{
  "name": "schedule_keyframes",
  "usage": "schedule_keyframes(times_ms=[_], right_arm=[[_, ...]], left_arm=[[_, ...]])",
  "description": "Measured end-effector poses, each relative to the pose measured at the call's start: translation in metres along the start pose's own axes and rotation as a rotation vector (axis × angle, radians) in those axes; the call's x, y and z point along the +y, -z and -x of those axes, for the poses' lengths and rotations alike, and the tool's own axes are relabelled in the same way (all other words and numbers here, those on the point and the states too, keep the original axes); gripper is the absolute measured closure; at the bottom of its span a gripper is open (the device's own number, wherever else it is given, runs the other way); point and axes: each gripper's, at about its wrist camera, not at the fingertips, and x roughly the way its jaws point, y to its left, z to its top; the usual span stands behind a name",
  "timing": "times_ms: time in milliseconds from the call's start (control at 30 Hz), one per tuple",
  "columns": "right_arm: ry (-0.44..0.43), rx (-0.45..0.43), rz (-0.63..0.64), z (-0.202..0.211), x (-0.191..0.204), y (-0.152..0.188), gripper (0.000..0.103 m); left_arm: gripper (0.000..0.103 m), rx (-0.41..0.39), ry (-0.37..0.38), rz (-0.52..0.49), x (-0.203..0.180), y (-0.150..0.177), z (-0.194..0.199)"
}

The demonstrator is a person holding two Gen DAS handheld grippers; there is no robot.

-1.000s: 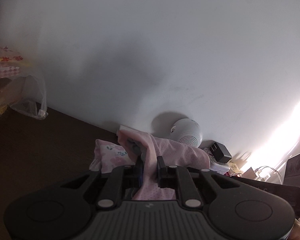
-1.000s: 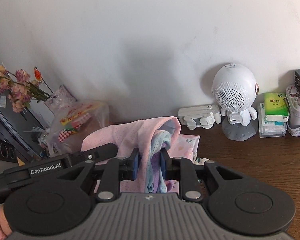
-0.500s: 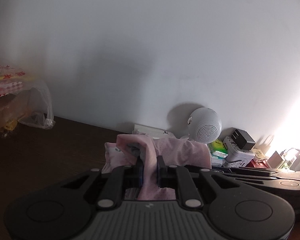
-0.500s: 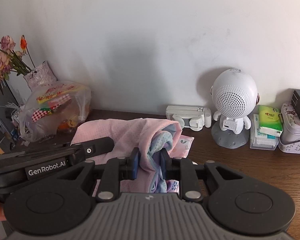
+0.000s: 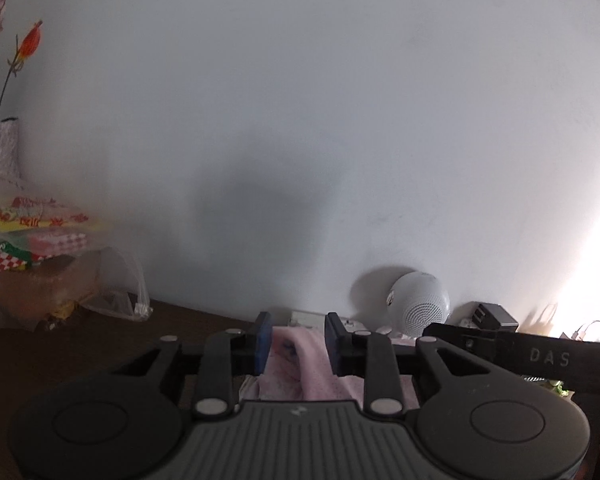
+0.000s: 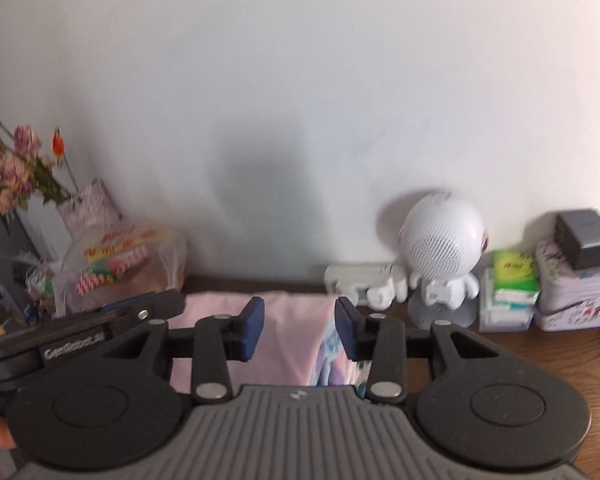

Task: Fold clothes
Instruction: 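Carry the pink bundle with the right gripper toward the folded clothes stack, then lower the pink bundle onto the floral stack and open the right gripper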

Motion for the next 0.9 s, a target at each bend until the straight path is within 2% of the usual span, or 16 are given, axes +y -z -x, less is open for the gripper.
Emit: schedule_keyframes(times_ms=[33,67,100,167,267,567,800,900], right_arm=[[0.001,-0.009,0.005,0.0,0.002,0.0,0.066],[0.006,-0.004,0.022,-0.003,0.005,0.003,0.077],[0.01,0.002,0.04,-0.006,0.009,0.006,0.081],[0.019,0.012,0.075,-0.011,0.016,0.011,0.086],[0.033,0.028,0.11,-0.021,0.023,0.021,0.086],[0.023,0.067,0.093,-0.039,0.017,0.04,0.086],[0.028,0.104,0.105,-0.03,0.021,0.022,0.084],[0.044,0.138,0.106,-0.024,0.022,0.012,0.079]], left_arm=[[0.084,-0.004,0.007,-0.025,-0.006,0.0,0.0],[0.089,-0.008,0.013,-0.052,-0.013,0.001,0.0],[0.096,-0.002,0.001,-0.09,-0.02,0.003,-0.002],[0.096,0.01,-0.036,-0.155,-0.033,0.009,-0.007],[0.096,0.041,-0.059,-0.164,-0.032,0.019,-0.019],[0.096,0.082,-0.083,-0.148,-0.019,0.035,-0.038],[0.094,0.114,-0.091,-0.179,-0.023,0.027,-0.032],[0.09,0.137,-0.097,-0.177,-0.024,0.021,-0.029]])
